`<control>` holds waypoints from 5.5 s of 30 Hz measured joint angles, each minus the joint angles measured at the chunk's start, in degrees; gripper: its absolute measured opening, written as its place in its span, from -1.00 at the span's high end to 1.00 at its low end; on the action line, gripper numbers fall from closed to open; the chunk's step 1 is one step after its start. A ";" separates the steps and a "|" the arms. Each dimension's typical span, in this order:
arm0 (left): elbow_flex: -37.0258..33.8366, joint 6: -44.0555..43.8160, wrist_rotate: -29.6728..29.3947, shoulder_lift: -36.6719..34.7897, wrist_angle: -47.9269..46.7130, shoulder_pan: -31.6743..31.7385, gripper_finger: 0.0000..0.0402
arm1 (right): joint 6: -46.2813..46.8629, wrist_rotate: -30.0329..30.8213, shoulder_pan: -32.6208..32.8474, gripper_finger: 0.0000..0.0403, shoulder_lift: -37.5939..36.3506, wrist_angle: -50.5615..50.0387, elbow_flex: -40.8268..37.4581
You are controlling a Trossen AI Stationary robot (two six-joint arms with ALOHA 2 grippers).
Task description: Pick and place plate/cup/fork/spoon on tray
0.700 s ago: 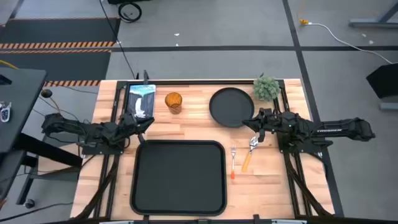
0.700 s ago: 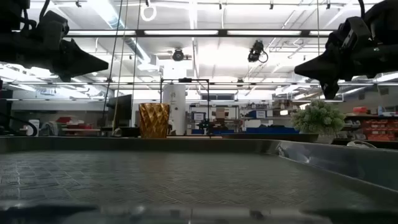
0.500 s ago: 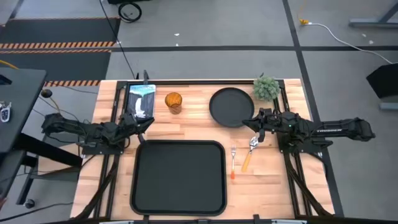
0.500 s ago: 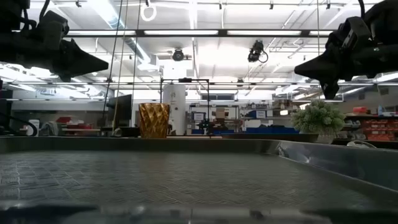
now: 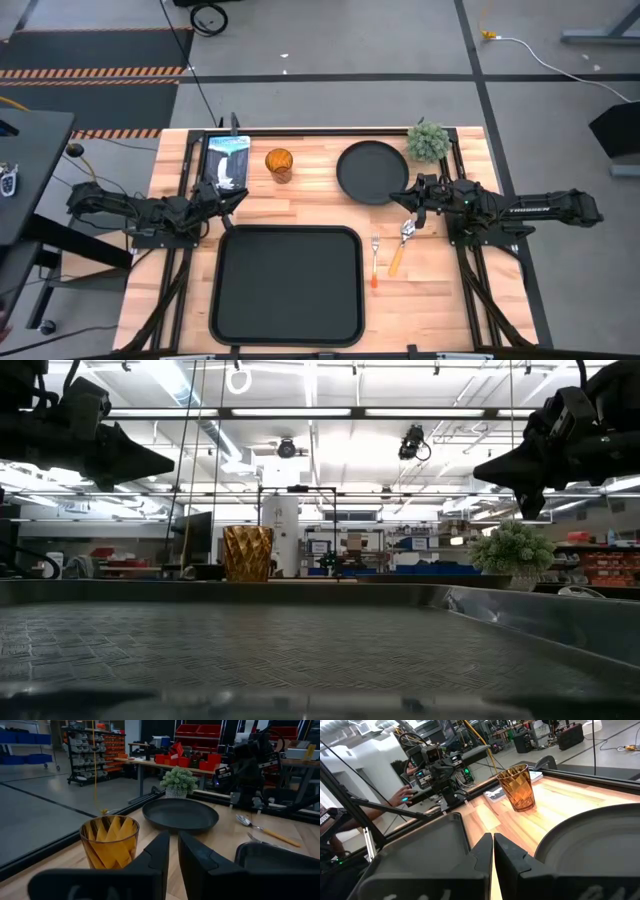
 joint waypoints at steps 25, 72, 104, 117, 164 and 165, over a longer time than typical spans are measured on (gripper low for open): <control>0.00 0.00 -0.01 0.01 -0.01 0.00 0.76 | -0.02 0.00 0.00 0.89 0.00 0.00 0.00; 0.00 0.00 -0.01 0.00 0.01 0.01 0.76 | -7.56 3.40 -4.54 0.89 31.20 12.98 22.68; 0.00 0.00 0.01 0.01 0.00 0.00 0.76 | -35.86 -9.01 -8.99 0.10 85.13 -31.84 83.73; 0.00 0.00 0.00 0.01 0.01 0.00 0.76 | -44.44 -7.92 -9.42 0.02 99.66 -43.74 105.35; 0.00 0.00 -0.01 -0.01 0.00 0.01 0.76 | -28.62 -11.04 -16.32 0.24 111.51 -52.08 119.32; 0.01 0.00 0.01 0.00 0.00 -0.01 0.76 | -28.36 -11.58 -16.37 0.25 111.51 -51.73 119.11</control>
